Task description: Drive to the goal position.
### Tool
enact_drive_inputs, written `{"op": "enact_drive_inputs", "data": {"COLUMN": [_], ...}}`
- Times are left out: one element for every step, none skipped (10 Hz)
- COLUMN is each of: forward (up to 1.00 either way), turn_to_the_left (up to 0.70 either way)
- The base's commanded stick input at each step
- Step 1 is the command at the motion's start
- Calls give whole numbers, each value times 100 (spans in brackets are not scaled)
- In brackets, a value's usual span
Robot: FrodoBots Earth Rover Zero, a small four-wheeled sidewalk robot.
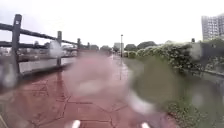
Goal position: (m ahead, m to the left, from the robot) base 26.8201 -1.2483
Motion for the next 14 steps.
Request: {"op": "enact_drive_inputs", "data": {"forward": [70,70,70,70,70,70,70,70,70,70,70,70,70,70], "turn_to_the_left": [0,0,0,0,0,0,0,0,0,0,0,0,0,0]}}
